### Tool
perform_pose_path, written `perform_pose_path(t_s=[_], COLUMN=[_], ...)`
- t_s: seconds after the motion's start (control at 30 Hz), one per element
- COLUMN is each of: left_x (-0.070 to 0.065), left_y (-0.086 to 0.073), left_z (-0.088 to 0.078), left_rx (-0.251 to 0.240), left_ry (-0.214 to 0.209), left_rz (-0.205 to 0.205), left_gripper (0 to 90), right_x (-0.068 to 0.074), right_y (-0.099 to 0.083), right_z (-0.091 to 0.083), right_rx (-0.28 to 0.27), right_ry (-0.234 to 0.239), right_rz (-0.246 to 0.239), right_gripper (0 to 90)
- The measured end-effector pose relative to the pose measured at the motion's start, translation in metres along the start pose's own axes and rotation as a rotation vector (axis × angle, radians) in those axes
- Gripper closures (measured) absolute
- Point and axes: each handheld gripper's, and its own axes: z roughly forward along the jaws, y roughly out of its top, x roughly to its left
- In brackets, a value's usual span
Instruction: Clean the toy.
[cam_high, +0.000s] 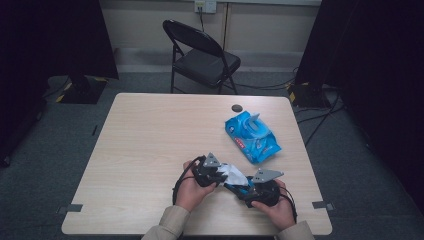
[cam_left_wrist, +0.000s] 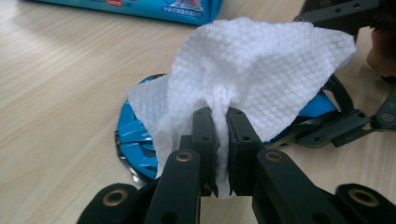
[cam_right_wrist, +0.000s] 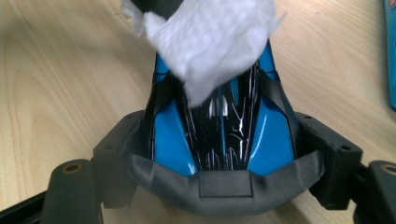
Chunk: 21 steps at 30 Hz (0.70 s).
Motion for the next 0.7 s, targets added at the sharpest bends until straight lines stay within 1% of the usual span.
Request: perform_pose_path(t_s=[0.07, 0.13, 0.2, 0.3, 0.4, 0.47, 0.5, 0.53, 0.6, 0.63, 0.67, 0.7], left_x=[0.003, 0.007, 0.011, 0.015, 0.021, 0.024, 0.026, 0.027, 0.028, 0.029, 0.031, 0.032], left_y=[-0.001, -0.001, -0.002, -0.002, -0.002, -0.004, -0.005, -0.005, -0.006, -0.007, -0.008, -0.008], left_z=[-0.001, -0.002, -0.002, -0.002, -0.001, 0.000, -0.001, 0.000, 0.000, 0.000, 0.000, 0.000], left_rx=[-0.010, -0.010, -0.013, -0.017, -0.008, -0.022, -0.019, -0.025, -0.031, -0.036, -0.032, -0.042], left_ry=[0.015, 0.024, 0.026, 0.038, 0.071, 0.065, 0.066, 0.063, 0.068, 0.062, 0.059, 0.056], left_rz=[-0.013, -0.018, -0.030, -0.032, -0.026, -0.055, -0.053, -0.063, -0.070, -0.086, -0.085, -0.100], left_gripper=[83.6, 83.6, 83.5, 83.4, 83.5, 83.5, 83.5, 83.5, 83.5, 83.4, 83.4, 83.4], right_x=[0.000, 0.000, 0.000, 0.000, 0.000, 0.000, 0.000, 0.000, 0.000, 0.000, 0.000, 0.000], right_y=[0.000, 0.000, 0.000, 0.000, 0.000, 0.000, 0.000, 0.000, 0.000, 0.000, 0.000, 0.000], right_z=[0.000, 0.000, 0.000, 0.000, 0.000, 0.000, 0.000, 0.000, 0.000, 0.000, 0.000, 0.000], right_rx=[0.000, 0.000, 0.000, 0.000, 0.001, 0.000, 0.000, 0.000, 0.000, 0.000, 0.000, 0.000], right_ry=[0.000, 0.000, 0.000, 0.000, 0.000, 0.000, 0.000, 0.001, 0.001, 0.000, 0.001, 0.001], right_rz=[0.000, 0.000, 0.000, 0.000, -0.001, -0.001, -0.001, -0.001, -0.001, -0.002, -0.001, -0.001], right_gripper=[24.5, 24.5, 24.6, 24.5, 24.5, 24.5, 24.5, 24.6, 24.6, 24.5, 24.5, 24.5])
